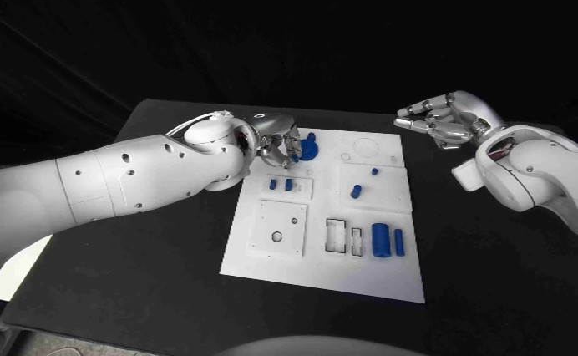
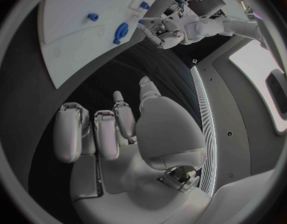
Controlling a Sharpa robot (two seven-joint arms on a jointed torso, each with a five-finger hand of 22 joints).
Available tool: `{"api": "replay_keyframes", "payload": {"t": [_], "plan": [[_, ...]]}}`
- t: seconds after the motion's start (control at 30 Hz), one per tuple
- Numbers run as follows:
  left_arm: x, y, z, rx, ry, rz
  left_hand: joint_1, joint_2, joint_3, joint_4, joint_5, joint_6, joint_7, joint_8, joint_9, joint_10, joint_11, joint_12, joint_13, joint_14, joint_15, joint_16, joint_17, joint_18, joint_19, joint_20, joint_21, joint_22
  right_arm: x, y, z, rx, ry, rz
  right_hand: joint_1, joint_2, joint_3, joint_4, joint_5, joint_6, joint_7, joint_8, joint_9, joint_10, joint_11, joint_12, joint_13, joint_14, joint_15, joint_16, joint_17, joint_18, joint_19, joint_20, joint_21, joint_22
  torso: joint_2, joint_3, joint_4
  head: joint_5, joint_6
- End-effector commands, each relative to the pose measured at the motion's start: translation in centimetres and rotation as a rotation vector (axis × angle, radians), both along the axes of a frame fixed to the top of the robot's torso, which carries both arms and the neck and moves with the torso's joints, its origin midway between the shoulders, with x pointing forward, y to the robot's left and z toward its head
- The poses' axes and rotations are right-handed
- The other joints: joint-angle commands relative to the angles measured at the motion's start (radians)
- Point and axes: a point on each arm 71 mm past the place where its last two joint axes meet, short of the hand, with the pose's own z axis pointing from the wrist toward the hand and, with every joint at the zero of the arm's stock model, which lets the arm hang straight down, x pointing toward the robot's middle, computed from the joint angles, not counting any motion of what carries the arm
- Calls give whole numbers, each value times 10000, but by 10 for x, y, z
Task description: Assemble the parts on the task board
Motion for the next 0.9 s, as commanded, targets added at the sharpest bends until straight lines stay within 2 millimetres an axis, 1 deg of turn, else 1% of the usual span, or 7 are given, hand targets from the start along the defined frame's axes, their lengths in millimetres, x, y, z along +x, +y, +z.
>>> {"api": "replay_keyframes", "payload": {"t": [0.03, 0.1, 0.23, 0.4, 0.47, 0.77, 0.9], "plan": [[-2, 6, 2, -330, 195, 197, -106, -16, 47, -7, 12, 64, 17, -45, -1, 64, 4, -50, -3, 552, 43, 49, -15, -129, 197, 63, 57, 12, 0, 1, 0, 8, -7, 115, -10, 100, -52, -1, -27, 63, -23, 52, 9, -45, -9, 18, 615, 796, -25, -55, 1458, 201, -54, -41, -35, 4, 8, -15, 6, 0, 28], [-2, 10, 2, -333, 246, 252, -106, -16, 47, -7, 12, 64, 17, -45, -1, 64, 4, -50, -3, 552, 43, 49, -15, -129, 197, 63, 57, 12, 0, 1, 0, 8, -6, 114, -10, 100, -52, -1, -27, 63, -23, 52, 9, -45, -9, 18, 615, 796, -25, -55, 1458, 201, -54, -41, -35, 4, 7, -20, 0, 2, 20], [-2, 18, 1, -327, 409, 410, -126, -25, 46, -13, 11, 77, 16, -54, 0, 81, 3, -71, -1, 552, 43, 51, -13, -127, 195, 65, 54, 11, -1, 0, 0, 7, -6, 109, -10, 100, -52, -1, -27, 63, -23, 52, 9, -45, -9, 18, 615, 796, -25, -55, 1458, 201, -54, -41, -35, 4, 15, -2, -1, 30, 17], [0, 24, -1, -265, 540, 536, -126, -25, 46, -13, 11, 77, 16, -54, 0, 81, 3, -71, -1, 552, 43, 51, -13, -127, 195, 65, 54, 11, -1, 1, 0, 10, -6, 116, -10, 100, -52, -1, -27, 63, -23, 52, 9, -45, -9, 18, 615, 796, -25, -55, 1458, 201, -54, -41, -35, 4, 9, -6, -3, 52, 0], [0, 24, -3, -243, 588, 557, -144, -32, 44, -14, 11, 85, 16, -62, 1, 90, 2, -88, 0, 551, 44, 53, -13, -128, 194, 66, 59, 19, -1, 1, 0, 12, -5, 126, -10, 100, -52, -1, -27, 63, -23, 52, 9, -45, -9, 18, 615, 796, -25, -55, 1458, 201, -54, -41, -35, 4, 18, -6, -12, 76, -5], [3, 22, -10, -193, 736, 619, -210, -50, 35, -8, 10, 90, 19, -95, -1, 100, 9, -150, 0, 546, 47, 47, -33, -120, 184, 72, 25, -12, -1, 2, 0, 17, -2, 146, -10, 100, -52, -1, -27, 63, -23, 52, 9, -45, -9, 18, 615, 796, -25, -55, 1458, 201, -54, -41, -35, 4, 23, 0, -30, 81, -35], [4, 20, -14, -157, 827, 604, -211, -51, 35, -8, 10, 90, 19, -96, -1, 101, 9, -152, 0, 546, 47, 47, -34, -120, 184, 72, 27, -10, -1, 2, 0, 22, -6, 160, -7, 103, -60, -1, -27, 65, -23, 53, 10, -46, -10, 16, 613, 796, -25, -56, 1457, 202, -54, -42, -37, 0, 28, -1, -21, 75, -40]]}}
